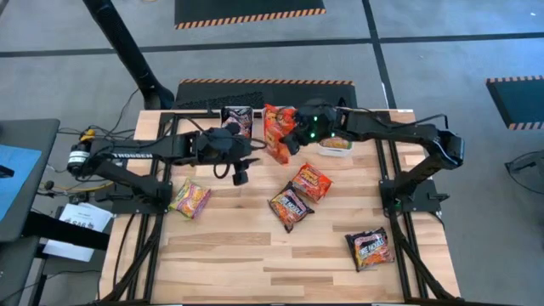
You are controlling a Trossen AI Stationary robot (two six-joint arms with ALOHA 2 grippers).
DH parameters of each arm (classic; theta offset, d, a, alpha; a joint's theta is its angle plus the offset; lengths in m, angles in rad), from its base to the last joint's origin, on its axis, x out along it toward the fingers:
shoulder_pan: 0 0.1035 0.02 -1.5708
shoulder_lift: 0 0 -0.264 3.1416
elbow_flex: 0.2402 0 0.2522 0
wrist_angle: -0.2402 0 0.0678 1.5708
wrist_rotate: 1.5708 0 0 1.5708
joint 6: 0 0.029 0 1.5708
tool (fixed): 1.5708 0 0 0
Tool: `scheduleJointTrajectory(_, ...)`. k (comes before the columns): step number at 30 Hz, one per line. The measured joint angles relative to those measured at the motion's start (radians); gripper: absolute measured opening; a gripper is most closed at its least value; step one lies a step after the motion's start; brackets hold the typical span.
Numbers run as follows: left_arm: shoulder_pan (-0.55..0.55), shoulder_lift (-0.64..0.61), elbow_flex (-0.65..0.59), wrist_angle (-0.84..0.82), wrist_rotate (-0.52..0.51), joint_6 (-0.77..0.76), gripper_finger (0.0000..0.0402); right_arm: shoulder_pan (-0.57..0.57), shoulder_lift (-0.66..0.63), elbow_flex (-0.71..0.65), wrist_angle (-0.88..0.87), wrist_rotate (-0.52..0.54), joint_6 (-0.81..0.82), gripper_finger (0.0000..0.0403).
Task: Sort Maruchan noodles
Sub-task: Put the orange noodle pack into the middle white bin
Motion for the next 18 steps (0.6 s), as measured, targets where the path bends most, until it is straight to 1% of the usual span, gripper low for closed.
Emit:
scheduleJointTrajectory(3, 0.026, 0.000, 0.000, 0.000, 0.000, -0.011, 0.0138, -0.057, 0.000, 0.000, -0.001, -0.086, -0.076, 0.0004)
scheduleJointTrajectory(7, 0.065, 0.000, 0.000, 0.001, 0.000, -0.024, 0.0138, -0.121, 0.000, 0.000, -0.001, -0.141, -0.182, 0.0004)
scheduleJointTrajectory(10, 0.096, 0.000, 0.000, 0.001, 0.000, -0.038, 0.0138, -0.170, 0.000, 0.000, -0.001, -0.214, -0.264, 0.0004)
scheduleJointTrajectory(12, 0.116, 0.000, 0.000, 0.001, 0.000, -0.044, 0.0138, -0.193, 0.000, 0.000, -0.005, -0.249, -0.346, 0.0004)
scheduleJointTrajectory(18, 0.168, 0.000, 0.000, 0.002, -0.001, -0.049, 0.0138, -0.228, 0.000, 0.000, -0.074, -0.256, -0.536, 0.0008)
